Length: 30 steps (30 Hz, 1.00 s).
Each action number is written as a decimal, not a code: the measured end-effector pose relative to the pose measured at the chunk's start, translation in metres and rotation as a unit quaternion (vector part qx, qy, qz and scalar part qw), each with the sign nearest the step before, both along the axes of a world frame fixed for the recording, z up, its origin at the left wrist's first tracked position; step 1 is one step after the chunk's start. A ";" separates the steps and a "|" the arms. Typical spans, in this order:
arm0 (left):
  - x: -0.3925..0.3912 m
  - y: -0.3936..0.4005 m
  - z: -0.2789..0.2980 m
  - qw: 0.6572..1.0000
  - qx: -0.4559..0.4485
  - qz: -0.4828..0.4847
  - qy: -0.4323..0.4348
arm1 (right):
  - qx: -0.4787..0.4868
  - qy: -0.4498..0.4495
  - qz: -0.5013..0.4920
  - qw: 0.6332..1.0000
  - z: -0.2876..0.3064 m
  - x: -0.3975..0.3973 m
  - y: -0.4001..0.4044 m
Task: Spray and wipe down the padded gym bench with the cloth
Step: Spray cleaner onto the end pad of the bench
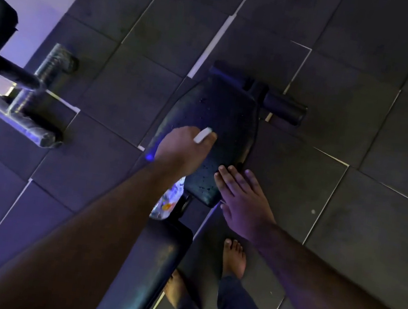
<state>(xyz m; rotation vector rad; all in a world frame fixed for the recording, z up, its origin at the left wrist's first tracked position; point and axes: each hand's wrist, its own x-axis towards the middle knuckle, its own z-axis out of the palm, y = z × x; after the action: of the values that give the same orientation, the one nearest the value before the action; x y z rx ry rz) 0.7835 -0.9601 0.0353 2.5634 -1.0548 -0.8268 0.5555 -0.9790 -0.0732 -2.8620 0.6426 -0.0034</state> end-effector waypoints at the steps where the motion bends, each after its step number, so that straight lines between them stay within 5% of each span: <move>1: -0.003 0.018 -0.001 1.000 0.000 0.018 0.016 | -0.004 -0.002 -0.002 1.000 0.000 0.000 -0.002; 8: -0.043 0.100 -0.018 0.997 0.063 -0.017 0.047 | -0.017 -0.002 0.013 1.000 -0.001 0.003 -0.010; 15: 0.006 0.074 -0.012 0.993 0.011 0.108 0.040 | -0.004 0.024 0.003 1.000 0.013 0.004 -0.003; 26: -0.018 -0.007 -0.004 0.997 0.026 -0.075 0.002 | 0.001 0.028 0.031 0.999 0.028 0.004 -0.006; 30: -0.021 0.009 -0.004 0.999 0.009 -0.044 -0.021 | 0.007 0.056 0.028 0.998 0.037 0.005 0.000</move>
<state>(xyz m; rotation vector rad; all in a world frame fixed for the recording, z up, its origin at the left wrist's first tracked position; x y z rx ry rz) 0.7627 -0.9510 0.0313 2.5759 -1.1849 -0.8108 0.5601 -0.9791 -0.0363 -2.8821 0.5814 0.1715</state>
